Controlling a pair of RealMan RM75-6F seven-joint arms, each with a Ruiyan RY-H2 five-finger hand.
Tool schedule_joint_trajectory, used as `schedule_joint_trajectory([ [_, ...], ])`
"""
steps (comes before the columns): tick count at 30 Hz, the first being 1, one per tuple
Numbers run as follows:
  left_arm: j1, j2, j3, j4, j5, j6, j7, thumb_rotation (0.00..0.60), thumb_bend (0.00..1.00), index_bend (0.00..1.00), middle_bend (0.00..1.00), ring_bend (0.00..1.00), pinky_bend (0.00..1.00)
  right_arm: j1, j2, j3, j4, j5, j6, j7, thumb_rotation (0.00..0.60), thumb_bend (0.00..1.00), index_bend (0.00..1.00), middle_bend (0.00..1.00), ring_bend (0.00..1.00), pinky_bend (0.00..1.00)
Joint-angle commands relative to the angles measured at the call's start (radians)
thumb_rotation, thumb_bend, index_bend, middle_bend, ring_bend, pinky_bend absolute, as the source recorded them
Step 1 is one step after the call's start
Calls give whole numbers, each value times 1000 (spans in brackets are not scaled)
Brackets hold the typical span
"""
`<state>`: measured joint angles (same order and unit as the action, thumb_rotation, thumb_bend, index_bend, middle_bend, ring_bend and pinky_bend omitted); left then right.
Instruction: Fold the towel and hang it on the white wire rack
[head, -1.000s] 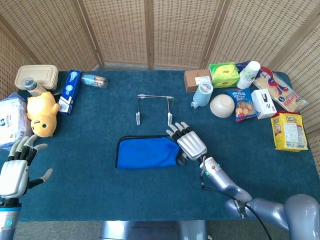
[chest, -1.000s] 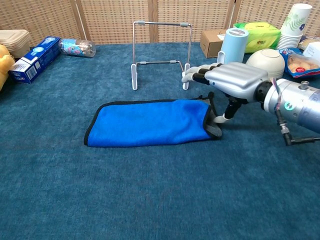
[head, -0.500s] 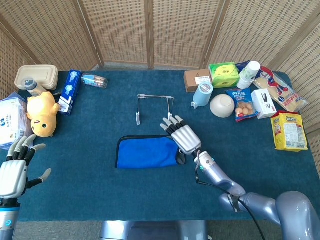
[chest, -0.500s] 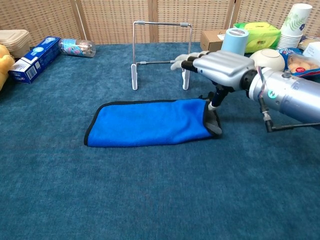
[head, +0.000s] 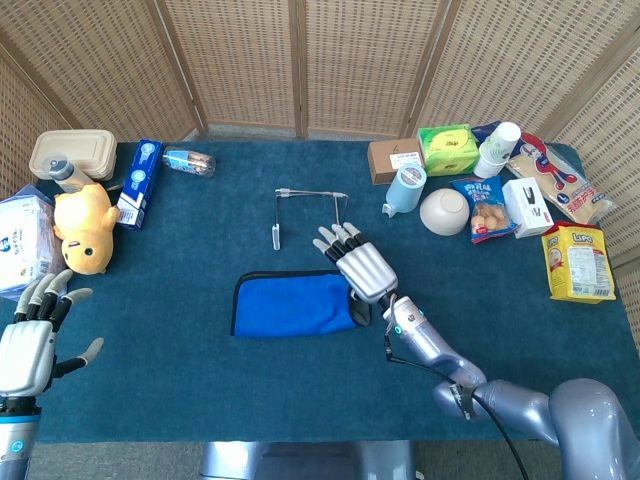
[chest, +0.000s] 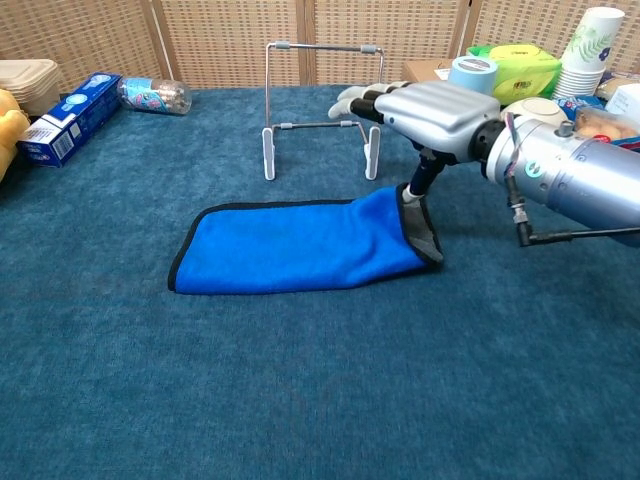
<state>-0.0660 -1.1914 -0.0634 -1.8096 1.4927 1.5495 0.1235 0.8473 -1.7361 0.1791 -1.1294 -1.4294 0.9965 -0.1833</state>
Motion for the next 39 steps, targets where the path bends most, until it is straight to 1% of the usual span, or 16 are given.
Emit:
schedule_joint_trajectory([
  [1, -1, -1, 0, 0, 0, -2, -1, 600, 331, 254, 87, 0, 0, -7, -13, -17, 22, -31, 30, 32, 600, 190, 0, 52, 0, 9],
  [8, -3, -2, -1, 0, 2, -4, 3, 600, 331, 253, 86, 0, 0, 4, -37, -21, 95, -43, 26, 62, 600, 190, 0, 52, 0, 9],
  [16, 1, 0, -1, -1, -1, 0, 3, 600, 331, 253, 86, 0, 0, 15, -55, -22, 145, -87, 79, 108, 600, 189, 0, 52, 0, 9],
  [25, 3, 4, -2, -4, 0, 5, 5, 600, 331, 253, 86, 0, 0, 32, -76, -35, 245, -92, 45, 134, 600, 188, 0, 50, 0, 0],
  [30, 2, 5, -1, -6, 2, 2, 4, 600, 331, 254, 86, 0, 0, 36, -72, -53, 278, -103, 32, 138, 600, 187, 0, 52, 0, 0],
  [36, 2, 3, 0, -4, 4, 1, 3, 600, 332, 253, 86, 0, 0, 33, -57, -82, 292, -122, 20, 139, 600, 185, 0, 50, 0, 0],
  [39, 2, 3, -1, -4, 5, 3, 4, 600, 331, 253, 86, 0, 0, 31, -47, -95, 291, -133, 20, 142, 600, 156, 0, 47, 0, 0],
])
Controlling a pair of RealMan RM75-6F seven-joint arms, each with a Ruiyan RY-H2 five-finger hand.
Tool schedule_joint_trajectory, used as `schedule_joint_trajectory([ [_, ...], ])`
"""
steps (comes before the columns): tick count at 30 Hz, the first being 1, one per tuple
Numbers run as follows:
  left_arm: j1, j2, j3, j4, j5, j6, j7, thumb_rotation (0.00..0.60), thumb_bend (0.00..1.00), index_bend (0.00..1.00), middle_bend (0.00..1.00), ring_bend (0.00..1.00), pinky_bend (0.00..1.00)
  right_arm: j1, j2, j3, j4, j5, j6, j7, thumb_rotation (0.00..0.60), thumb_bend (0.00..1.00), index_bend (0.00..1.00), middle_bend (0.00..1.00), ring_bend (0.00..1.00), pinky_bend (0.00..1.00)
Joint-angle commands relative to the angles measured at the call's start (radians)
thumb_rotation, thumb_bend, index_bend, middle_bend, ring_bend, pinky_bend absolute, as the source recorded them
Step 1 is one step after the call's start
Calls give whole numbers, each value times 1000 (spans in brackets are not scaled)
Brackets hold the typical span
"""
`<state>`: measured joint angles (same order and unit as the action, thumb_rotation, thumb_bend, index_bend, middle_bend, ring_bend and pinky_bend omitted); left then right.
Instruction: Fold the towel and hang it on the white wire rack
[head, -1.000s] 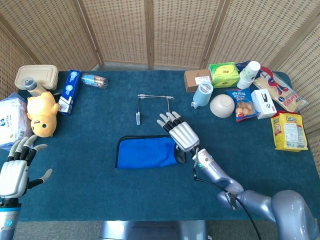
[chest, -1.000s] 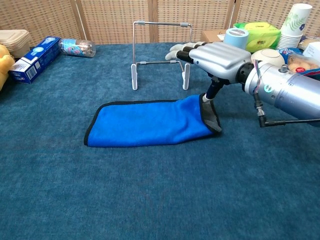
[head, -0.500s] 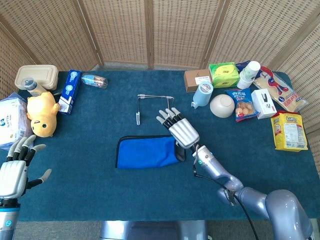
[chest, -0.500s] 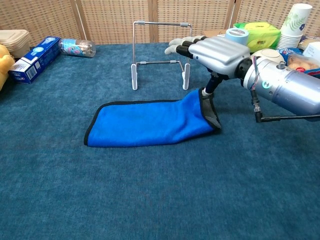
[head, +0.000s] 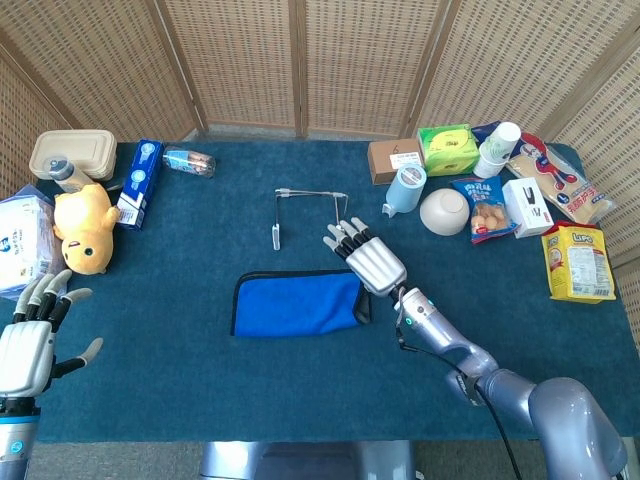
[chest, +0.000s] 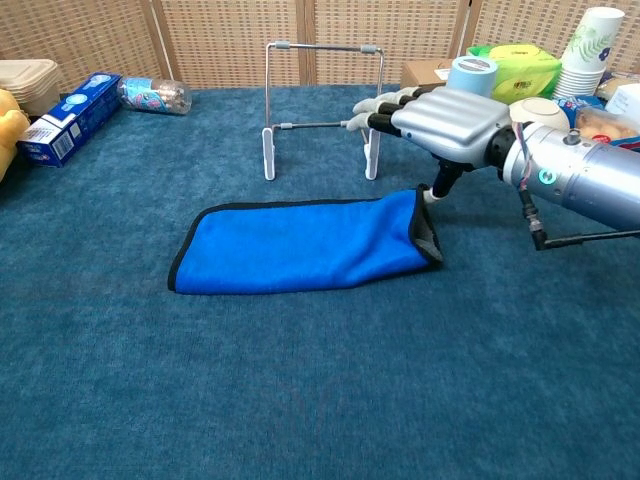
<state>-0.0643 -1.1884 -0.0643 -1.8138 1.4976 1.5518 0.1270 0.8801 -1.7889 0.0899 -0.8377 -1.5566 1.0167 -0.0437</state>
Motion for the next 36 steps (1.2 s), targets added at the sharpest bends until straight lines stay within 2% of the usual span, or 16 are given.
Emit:
schedule_joint_trajectory([
  [1, 0, 1, 0, 0, 1, 1, 0, 600, 331, 254, 86, 0, 0, -1, 9, -9, -1, -10, 3, 3, 600, 137, 0, 47, 0, 0],
  [7, -2, 1, -1, -3, 6, 0, 0, 600, 331, 253, 86, 0, 0, 11, 33, -28, -2, -47, 17, -13, 600, 62, 0, 39, 0, 0],
  [14, -5, -1, -2, 0, 9, -1, -2, 600, 330, 254, 86, 0, 0, 7, 78, -37, -19, -53, 18, -38, 600, 45, 0, 35, 0, 0],
  [21, -15, -8, -3, 4, 18, -11, 5, 600, 331, 254, 87, 0, 0, -27, 132, -14, -74, -9, 32, -41, 600, 48, 0, 32, 0, 0],
  [23, -17, -11, -4, 6, 16, -13, 6, 600, 332, 254, 86, 0, 0, -40, 151, -2, -106, 9, 42, -33, 600, 48, 0, 32, 0, 0],
  [27, -19, -17, -5, 11, 8, -19, 9, 600, 330, 253, 87, 0, 0, -75, 206, 22, -242, 55, 59, -29, 600, 47, 0, 30, 0, 0],
  [36, -27, -17, -13, 12, -6, -27, 20, 600, 331, 253, 86, 0, 0, -102, 277, 21, -513, 101, 32, -133, 600, 46, 0, 21, 0, 0],
])
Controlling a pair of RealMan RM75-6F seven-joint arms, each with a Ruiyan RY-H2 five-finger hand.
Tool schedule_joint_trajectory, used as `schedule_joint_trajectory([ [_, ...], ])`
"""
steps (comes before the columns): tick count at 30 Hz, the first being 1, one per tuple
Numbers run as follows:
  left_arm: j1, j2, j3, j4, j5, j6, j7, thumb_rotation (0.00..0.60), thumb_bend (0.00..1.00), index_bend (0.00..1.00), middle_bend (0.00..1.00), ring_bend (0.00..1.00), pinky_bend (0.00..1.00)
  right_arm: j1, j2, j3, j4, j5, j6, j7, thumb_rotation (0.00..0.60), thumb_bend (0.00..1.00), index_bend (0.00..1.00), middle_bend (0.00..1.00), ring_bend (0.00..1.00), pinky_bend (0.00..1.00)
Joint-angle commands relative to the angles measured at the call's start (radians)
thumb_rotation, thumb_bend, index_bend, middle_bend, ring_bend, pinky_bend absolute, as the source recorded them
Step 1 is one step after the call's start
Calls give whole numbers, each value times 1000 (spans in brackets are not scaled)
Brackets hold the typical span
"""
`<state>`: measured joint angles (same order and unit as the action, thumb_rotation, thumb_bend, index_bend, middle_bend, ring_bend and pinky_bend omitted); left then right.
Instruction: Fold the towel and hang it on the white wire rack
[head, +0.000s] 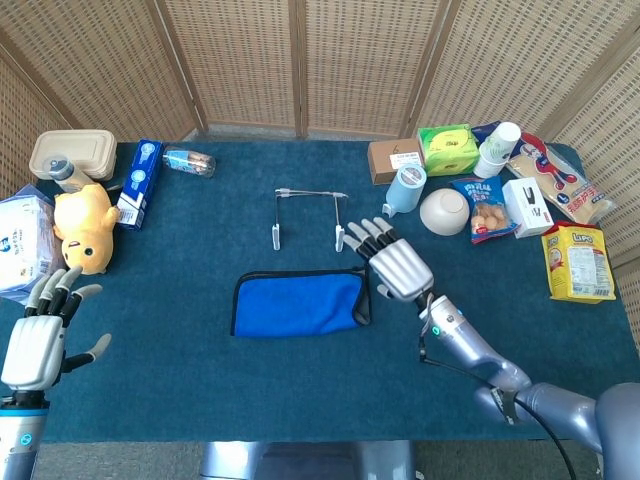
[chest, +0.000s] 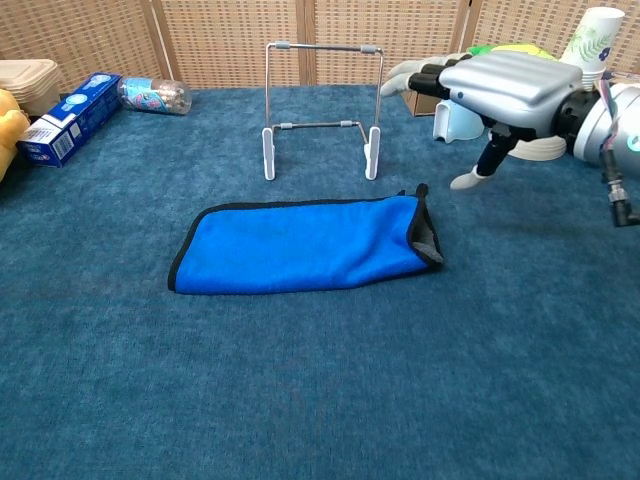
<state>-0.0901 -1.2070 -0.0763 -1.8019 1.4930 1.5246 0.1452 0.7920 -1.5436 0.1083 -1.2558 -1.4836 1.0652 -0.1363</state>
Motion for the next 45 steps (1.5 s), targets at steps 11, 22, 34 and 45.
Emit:
schedule_joint_trajectory([
  [11, -1, 9, -3, 0, -22, -9, 0, 600, 331, 254, 84, 0, 0, -5, 16, -8, -260, 72, -77, -177, 600, 45, 0, 4, 0, 0],
  [22, -1, 12, -1, 0, -30, -12, -4, 600, 331, 253, 82, 0, 0, 29, -79, 15, -194, 142, -138, -255, 600, 45, 0, 0, 0, 0],
  [34, -1, 15, -2, 0, -29, -8, -5, 600, 331, 254, 82, 0, 0, 37, -111, 23, -123, 157, -142, -264, 600, 45, 0, 0, 0, 0],
  [45, -1, 14, -2, -3, -18, 2, -5, 600, 331, 253, 82, 0, 0, 24, -93, -20, -32, 95, -126, -248, 600, 45, 0, 0, 0, 0],
])
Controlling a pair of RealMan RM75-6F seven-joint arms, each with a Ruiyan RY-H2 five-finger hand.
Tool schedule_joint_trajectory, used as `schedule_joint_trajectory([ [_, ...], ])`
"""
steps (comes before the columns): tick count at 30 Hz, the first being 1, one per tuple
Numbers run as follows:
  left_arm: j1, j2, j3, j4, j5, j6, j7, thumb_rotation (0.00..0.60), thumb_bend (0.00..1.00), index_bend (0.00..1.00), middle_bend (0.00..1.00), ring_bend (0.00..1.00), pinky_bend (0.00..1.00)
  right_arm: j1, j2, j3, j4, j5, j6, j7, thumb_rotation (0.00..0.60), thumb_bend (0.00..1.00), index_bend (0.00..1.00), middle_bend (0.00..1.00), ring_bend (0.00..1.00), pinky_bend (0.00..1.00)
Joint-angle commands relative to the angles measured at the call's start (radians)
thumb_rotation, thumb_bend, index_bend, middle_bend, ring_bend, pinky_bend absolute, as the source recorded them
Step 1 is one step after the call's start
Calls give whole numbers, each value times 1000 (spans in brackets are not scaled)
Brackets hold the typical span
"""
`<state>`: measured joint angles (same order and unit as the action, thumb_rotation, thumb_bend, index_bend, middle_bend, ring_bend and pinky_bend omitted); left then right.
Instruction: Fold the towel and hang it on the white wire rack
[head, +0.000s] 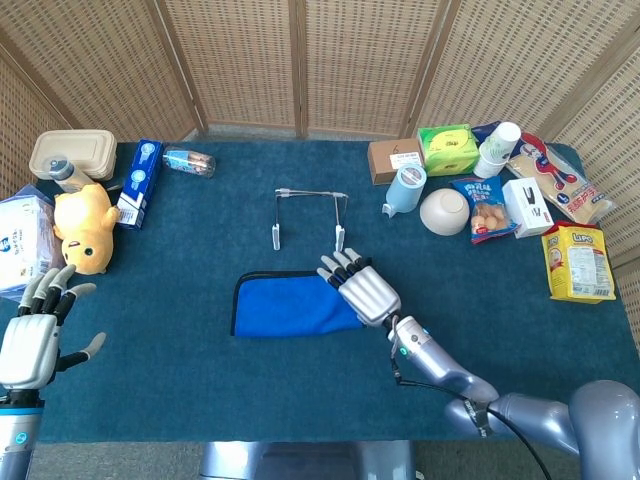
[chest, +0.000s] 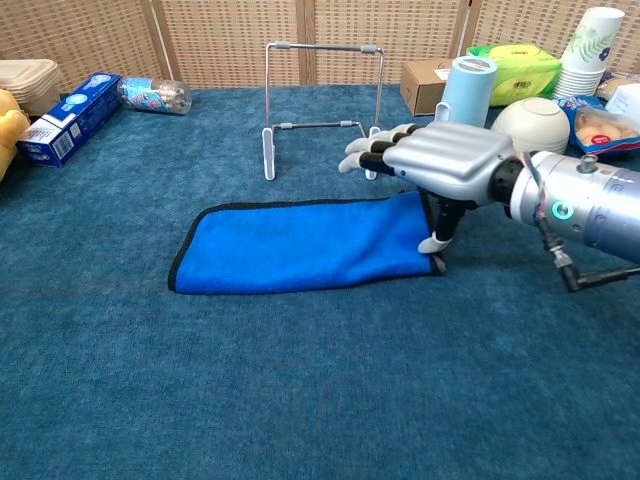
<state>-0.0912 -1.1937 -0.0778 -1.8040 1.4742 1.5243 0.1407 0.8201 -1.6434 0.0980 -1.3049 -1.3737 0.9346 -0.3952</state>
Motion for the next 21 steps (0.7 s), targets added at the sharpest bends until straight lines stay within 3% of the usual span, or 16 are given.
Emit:
schedule_joint_trajectory([
  [1, 1, 1, -1, -1, 2, 3, -1, 600, 331, 253, 82, 0, 0, -5, 9, -11, 24, -21, 7, 12, 600, 45, 0, 0, 0, 0],
  [9, 3, 2, 1, -3, 8, 10, -2, 600, 331, 253, 82, 0, 0, 0, 45, -10, 29, -46, 5, 30, 600, 44, 0, 0, 0, 0],
  [21, 1, 4, 3, -3, 19, 10, -6, 600, 331, 253, 84, 0, 0, -13, 95, -20, -47, -38, -21, 76, 600, 45, 0, 0, 0, 0],
])
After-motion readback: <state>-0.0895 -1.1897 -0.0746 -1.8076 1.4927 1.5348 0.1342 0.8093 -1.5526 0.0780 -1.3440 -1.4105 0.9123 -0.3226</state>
